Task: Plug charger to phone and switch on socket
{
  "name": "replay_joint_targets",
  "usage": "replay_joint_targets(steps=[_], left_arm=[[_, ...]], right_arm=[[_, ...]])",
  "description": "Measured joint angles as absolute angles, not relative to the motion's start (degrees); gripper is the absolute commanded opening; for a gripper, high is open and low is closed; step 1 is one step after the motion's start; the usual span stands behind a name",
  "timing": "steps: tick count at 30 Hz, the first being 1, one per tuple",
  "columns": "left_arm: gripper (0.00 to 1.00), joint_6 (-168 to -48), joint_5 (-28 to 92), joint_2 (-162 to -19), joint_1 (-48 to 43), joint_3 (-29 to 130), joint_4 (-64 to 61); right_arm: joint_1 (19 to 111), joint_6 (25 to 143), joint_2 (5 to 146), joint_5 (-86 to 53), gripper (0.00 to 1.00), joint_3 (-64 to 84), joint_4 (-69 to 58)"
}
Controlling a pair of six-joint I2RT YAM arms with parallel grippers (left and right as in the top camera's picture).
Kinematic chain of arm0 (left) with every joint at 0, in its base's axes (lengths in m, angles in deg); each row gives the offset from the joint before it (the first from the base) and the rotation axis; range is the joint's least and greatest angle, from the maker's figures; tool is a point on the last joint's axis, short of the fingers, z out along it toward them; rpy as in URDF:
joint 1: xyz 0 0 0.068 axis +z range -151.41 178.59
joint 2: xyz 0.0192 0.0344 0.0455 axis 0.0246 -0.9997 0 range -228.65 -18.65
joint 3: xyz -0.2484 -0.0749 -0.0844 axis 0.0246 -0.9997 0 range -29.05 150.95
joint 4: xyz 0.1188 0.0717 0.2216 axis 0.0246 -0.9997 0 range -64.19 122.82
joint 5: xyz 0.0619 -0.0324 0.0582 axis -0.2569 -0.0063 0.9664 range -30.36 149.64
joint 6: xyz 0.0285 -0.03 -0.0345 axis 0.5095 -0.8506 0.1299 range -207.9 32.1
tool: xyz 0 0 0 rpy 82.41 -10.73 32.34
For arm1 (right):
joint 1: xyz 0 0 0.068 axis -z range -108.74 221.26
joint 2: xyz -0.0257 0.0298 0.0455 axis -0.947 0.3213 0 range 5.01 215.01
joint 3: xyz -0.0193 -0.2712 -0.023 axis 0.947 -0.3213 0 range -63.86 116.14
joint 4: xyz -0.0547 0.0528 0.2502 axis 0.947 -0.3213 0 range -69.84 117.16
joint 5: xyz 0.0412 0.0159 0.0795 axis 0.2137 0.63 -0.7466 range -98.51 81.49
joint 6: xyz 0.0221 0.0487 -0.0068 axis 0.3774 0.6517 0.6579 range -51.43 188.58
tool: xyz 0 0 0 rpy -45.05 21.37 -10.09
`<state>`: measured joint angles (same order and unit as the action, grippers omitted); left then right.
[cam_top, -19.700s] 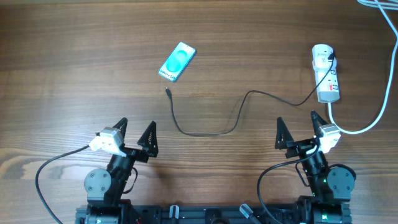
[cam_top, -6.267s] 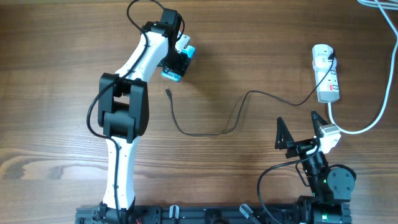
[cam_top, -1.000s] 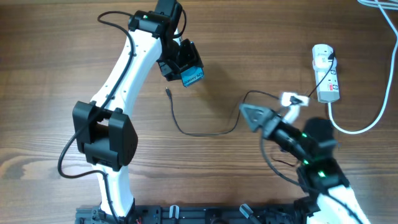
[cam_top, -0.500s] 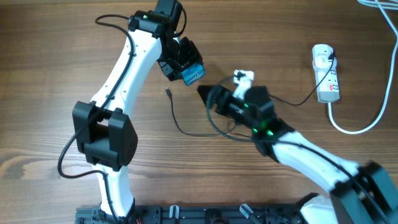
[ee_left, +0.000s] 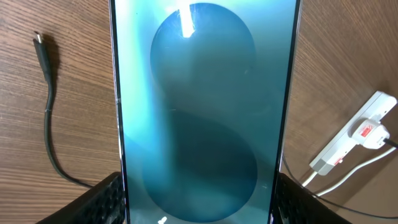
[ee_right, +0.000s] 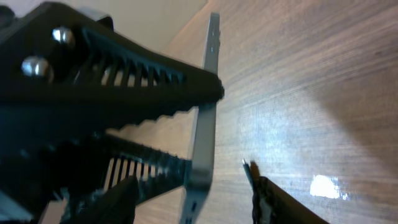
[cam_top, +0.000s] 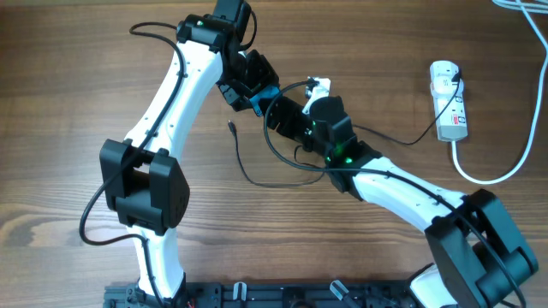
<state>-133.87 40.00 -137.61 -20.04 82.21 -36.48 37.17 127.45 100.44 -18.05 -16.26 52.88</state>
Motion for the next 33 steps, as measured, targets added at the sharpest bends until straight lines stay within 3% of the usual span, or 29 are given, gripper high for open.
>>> replay_joint_targets(steps=[20,31,33], left_arm=[[0.04,-137.48,40.03,-137.61,-20.04,82.21,-35.52],[0.04,-138.44,40.03,-137.61,-20.04,82.21,-35.19],[0.04,-138.44,40.25,-137.61,-20.04,82.21,-35.21]], right_arm=[[37.17,134.42,103.29,-14.07,0.35,-11.94,51.46],[37.17,137.81,103.33,-13.11,0.05,-11.94,51.39],[37.15,137.28,103.35,-13.07,0.05,-11.94,51.33]])
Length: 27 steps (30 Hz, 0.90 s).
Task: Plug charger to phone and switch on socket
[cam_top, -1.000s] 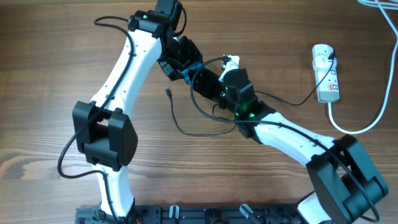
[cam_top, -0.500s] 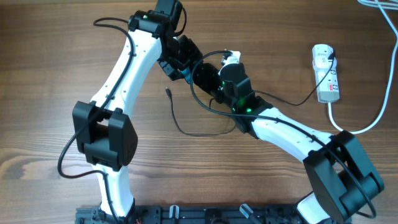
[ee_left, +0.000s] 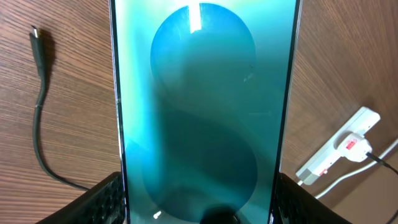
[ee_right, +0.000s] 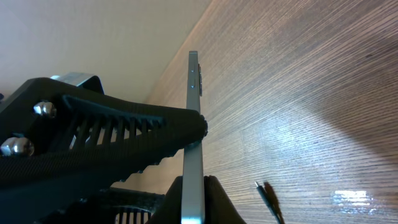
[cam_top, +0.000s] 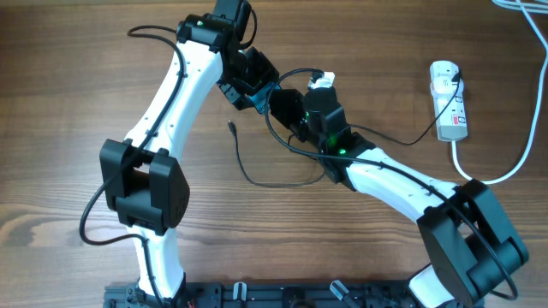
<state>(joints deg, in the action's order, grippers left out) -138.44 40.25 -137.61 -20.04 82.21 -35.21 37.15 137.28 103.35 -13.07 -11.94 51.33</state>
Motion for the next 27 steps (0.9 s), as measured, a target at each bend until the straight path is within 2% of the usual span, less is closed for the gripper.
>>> replay_joint_targets(steps=[1,3,16,24,27], left_arm=[[0.21,-138.44,40.49,-137.61,-20.04,82.21,-35.26],[1.00,-138.44,40.64,-137.61,-20.06,82.21,-35.28],[1.00,-132.41,37.82,-133.78,-17.57,82.21,-34.80],[1.00,-125.92,37.84,-125.50,-11.45,82.16,-35.48],[1.00,-124.23,37.86,-123.36,-10.86,79.32,-32.07]], right_arm=[[37.11,136.95,103.37,-13.07,0.05,-11.94,51.30],[37.06,136.85,103.37,-12.94,0.05,-11.94,51.24],[38.22,137.28,103.81,-12.65,0.05,-11.91,46.93],[44.45,135.56,101.34,-16.22,0.05,-11.91,39.44],[46.92,134.53,98.17,-17.18,0.05,-11.91,35.94]])
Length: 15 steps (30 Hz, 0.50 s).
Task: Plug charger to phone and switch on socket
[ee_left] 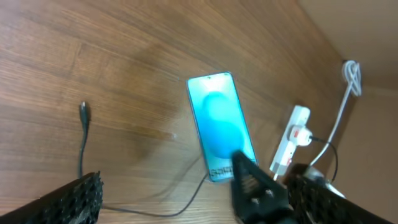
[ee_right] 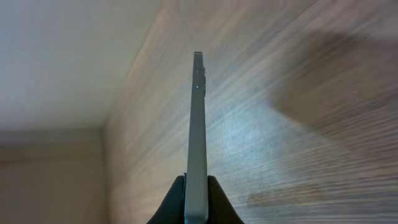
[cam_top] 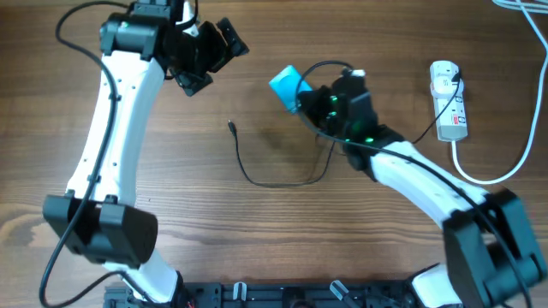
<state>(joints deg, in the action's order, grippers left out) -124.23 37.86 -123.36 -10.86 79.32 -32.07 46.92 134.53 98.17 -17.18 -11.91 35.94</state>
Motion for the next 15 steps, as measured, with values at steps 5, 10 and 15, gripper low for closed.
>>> replay_joint_targets(steps=[5,10,15], left_arm=[[1.00,-122.95,37.78,-115.77,-11.43,63.65,-20.05],[1.00,-125.31,35.22,-103.71,-11.95,39.43,2.12],[1.00,-132.56,32.22,-95.09,-11.95,20.92,25.07]], right_arm=[[52.17,131.40,93.65,-21.92,0.05,-11.91,34.85],[52.93,130.38,92.95,-25.09,0.05,-11.91,34.80],[52.87,131.60,92.95,-27.30,0.04,-11.91,34.78]])
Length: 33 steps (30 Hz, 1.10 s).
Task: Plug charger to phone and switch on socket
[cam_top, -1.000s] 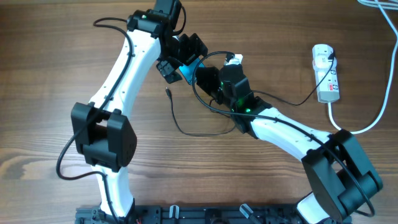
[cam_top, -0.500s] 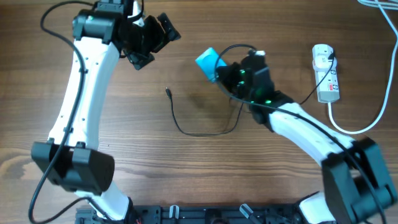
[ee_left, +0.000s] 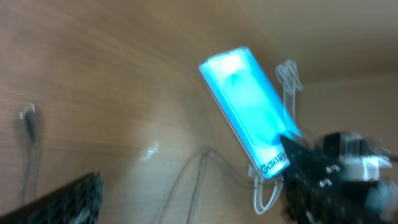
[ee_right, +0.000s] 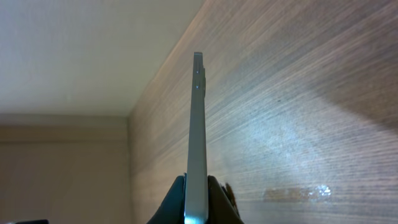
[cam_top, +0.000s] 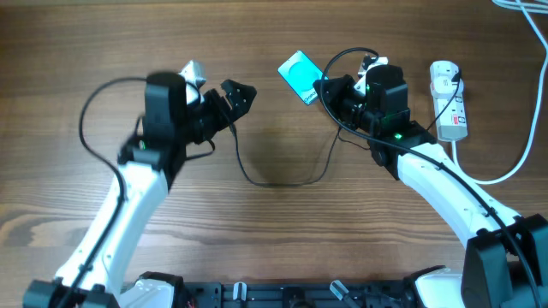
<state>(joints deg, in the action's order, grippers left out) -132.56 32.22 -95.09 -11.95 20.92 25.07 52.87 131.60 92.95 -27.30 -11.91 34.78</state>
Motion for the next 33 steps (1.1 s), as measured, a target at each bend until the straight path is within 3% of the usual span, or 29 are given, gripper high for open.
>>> replay_joint_targets(steps=[2,8,15,22,33], left_arm=[[1.00,-138.07,30.39,-93.30,-11.95,12.64,39.65],[1.00,-150.20,28.86,-96.73,-12.30,-1.48,67.97],[1.00,-158.18,30.23,-105.56,-15.01,-3.01,84.34],[1.00,-166.29,36.33,-109.83,-15.34,-3.03,90.29],[1.00,-169.52,39.87,-114.33,-15.34,0.51,91.97]], right_arm=[[52.87,132.93,92.95,-28.13,0.04,-11.91,34.91],[52.45,136.91,93.27,-31.08,0.04,-11.98,39.57],[48.45,141.46,98.00,-33.18,0.04,-11.96,49.91],[46.55,144.08,103.18,-34.55,0.05,-11.96,55.65],[45.37,144.47,105.43,-35.63,0.04,-11.96,57.69]])
